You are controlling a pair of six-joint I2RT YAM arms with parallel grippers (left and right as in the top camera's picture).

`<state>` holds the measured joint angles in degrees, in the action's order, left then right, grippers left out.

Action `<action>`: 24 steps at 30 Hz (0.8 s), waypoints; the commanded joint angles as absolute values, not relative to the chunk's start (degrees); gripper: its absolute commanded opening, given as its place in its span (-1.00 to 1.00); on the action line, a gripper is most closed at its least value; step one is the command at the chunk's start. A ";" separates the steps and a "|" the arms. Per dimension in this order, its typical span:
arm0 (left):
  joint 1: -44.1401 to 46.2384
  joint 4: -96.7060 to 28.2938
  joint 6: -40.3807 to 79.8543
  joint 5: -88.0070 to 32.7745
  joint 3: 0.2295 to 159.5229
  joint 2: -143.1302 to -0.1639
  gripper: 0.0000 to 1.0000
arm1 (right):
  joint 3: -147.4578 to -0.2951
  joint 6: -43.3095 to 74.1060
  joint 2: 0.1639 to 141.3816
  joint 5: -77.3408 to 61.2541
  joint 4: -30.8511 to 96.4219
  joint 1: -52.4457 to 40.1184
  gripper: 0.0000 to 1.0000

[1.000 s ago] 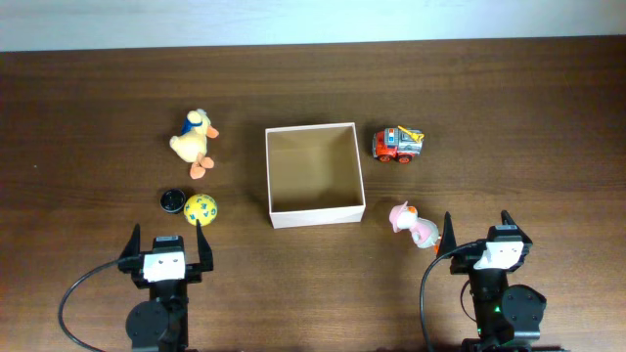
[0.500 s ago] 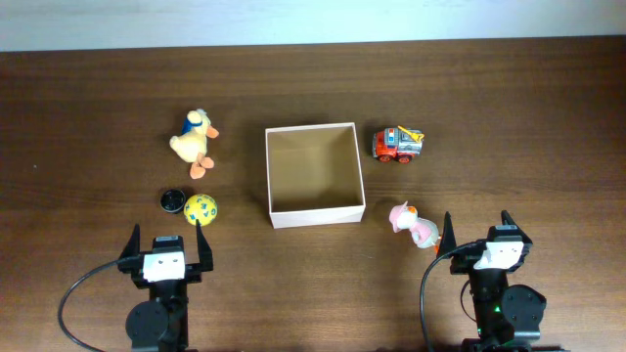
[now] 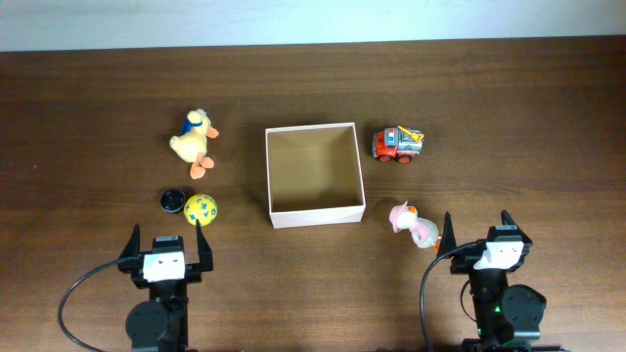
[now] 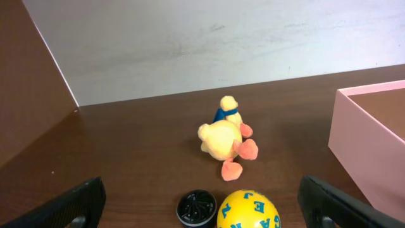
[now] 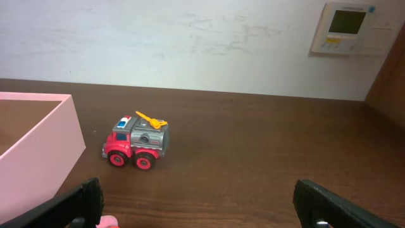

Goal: Pack container

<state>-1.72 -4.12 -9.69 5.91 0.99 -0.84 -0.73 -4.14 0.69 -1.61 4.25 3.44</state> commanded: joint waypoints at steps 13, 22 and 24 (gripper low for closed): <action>-1.50 -4.16 -10.61 5.34 0.51 -0.30 0.98 | -0.32 -4.01 0.19 -1.15 4.32 3.79 0.98; -1.50 -4.16 -10.61 5.34 0.51 -0.30 0.99 | -0.32 -4.05 0.19 -3.70 2.72 3.77 0.98; -1.50 -4.16 -10.61 5.34 0.51 -0.30 0.99 | -0.36 -4.05 0.19 -5.04 1.74 3.77 0.98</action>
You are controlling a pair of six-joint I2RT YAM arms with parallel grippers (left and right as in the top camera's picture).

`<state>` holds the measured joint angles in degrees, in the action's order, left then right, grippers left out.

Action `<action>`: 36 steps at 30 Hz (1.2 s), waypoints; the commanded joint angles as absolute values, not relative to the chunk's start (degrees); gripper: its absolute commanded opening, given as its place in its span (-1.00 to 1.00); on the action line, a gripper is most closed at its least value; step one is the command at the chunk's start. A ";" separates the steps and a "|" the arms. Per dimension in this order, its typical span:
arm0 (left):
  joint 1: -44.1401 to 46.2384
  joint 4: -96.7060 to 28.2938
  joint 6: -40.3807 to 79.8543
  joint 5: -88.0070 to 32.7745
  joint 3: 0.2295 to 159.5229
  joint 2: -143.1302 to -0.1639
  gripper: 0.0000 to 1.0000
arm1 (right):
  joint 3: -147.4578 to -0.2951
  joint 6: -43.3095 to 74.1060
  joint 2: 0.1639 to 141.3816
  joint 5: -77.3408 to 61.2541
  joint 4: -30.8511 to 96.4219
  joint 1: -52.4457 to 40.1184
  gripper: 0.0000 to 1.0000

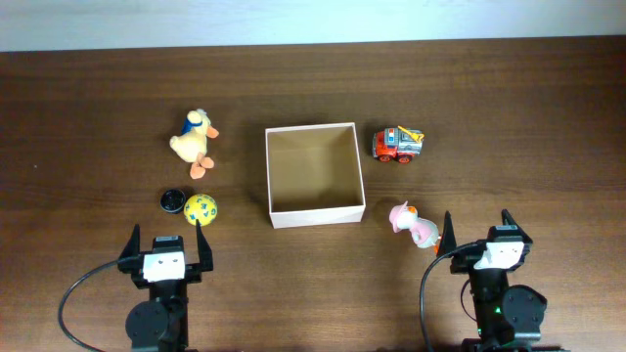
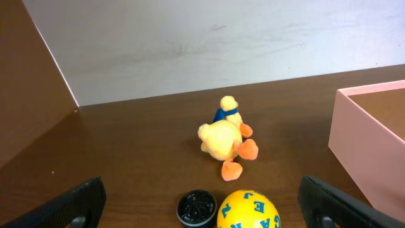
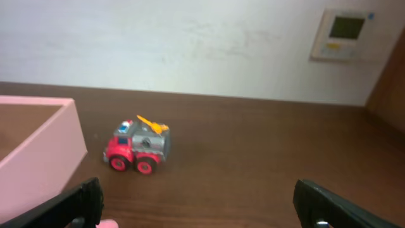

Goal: Pack container

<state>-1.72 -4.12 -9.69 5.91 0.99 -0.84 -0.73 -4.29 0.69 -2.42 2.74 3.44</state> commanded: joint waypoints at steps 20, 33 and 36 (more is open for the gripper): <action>-1.50 -4.16 -10.61 5.34 0.51 -0.30 0.99 | -49.21 -4.36 36.36 -9.37 24.71 3.77 0.97; -1.50 -4.16 -10.61 5.34 0.51 -0.30 0.99 | -94.13 -22.26 77.03 -10.87 54.59 3.79 0.97; -1.50 -4.16 -10.61 5.34 0.51 -0.30 0.99 | -94.19 -22.26 79.13 -9.69 54.00 3.79 0.98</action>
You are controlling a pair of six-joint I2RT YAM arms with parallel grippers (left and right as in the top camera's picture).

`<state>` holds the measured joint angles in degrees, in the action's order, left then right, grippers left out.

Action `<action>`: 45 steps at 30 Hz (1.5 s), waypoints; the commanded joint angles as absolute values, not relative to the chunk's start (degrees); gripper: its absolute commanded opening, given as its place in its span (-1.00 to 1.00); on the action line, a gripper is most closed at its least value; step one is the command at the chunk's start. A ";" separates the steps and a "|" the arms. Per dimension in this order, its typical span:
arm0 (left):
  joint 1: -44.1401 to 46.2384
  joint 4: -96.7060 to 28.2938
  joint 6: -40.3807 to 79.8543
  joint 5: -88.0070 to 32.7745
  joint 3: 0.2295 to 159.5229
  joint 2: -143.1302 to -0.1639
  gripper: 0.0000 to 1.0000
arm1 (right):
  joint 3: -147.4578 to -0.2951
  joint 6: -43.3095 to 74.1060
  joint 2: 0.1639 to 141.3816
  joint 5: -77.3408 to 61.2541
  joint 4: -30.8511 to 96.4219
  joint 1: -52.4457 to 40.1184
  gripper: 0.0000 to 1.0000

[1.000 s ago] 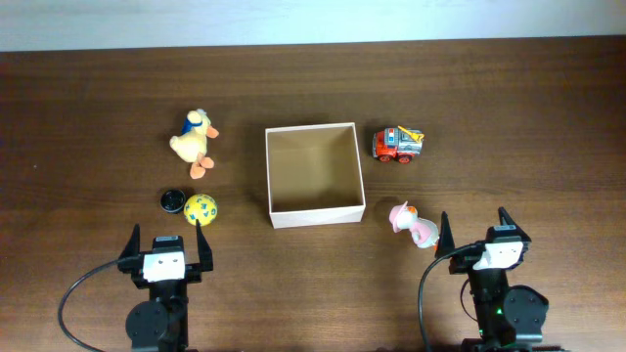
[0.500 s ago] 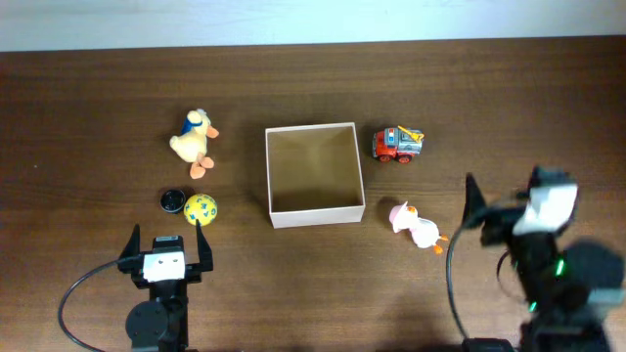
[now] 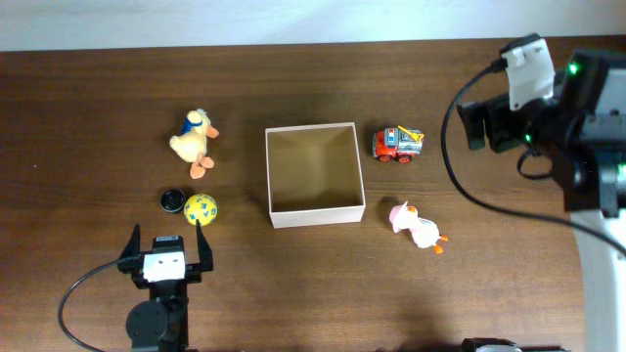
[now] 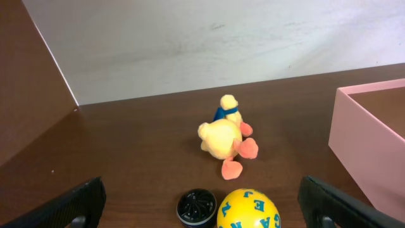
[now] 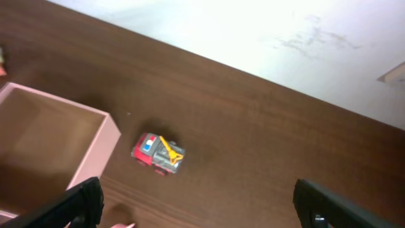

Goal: Pack container
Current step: 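Move the right gripper over the red toy truck and lower onto it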

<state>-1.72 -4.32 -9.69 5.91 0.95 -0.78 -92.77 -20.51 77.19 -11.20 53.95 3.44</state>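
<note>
An open pale-pink box [image 3: 318,216] stands mid-table, nothing showing inside it. To its left lie a yellow plush duck [image 3: 194,142], a yellow lettered ball [image 3: 201,208] and a black round cap [image 3: 173,200]. To its right are a red toy truck [image 3: 398,144] and a pink plush [image 3: 416,227]. My left gripper [image 3: 166,246] rests open at the front edge, just behind the ball [image 4: 247,209] and the cap [image 4: 196,208]. My right gripper [image 3: 486,123] hangs open high at the far right, and its view looks down on the truck [image 5: 158,152] and the box [image 5: 95,115].
A pale wall runs along the table's far edge. The right arm's body and cable [image 3: 460,166] reach over the table's right side. Bare brown tabletop lies between the toys and the box.
My right arm has left its low spot at the front right beside the pink plush and now stands raised at the far right, still open. The left arm and all the toys are unmoved.
Both grippers rested open at the front edge, the left behind the ball, the right beside the pink plush. At the second moment the right wrist view had shifted slightly and was blurred. Now the right gripper is high over the far right.
</note>
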 commanded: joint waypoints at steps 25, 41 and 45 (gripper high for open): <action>-1.50 -4.16 -10.61 5.34 0.51 -0.30 0.99 | -94.17 -58.96 92.49 -21.52 51.22 2.90 0.97; -1.50 -4.16 -10.61 5.34 0.51 -0.30 0.99 | -94.17 -73.71 111.26 -21.80 49.39 -4.01 0.97; -1.50 -4.16 -10.61 5.34 0.51 -0.30 0.99 | -94.17 -73.73 113.34 -21.82 47.97 -4.03 0.97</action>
<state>-1.72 -4.32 -9.69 5.91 0.95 -0.80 -93.23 -72.49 112.01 -20.71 48.49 -3.92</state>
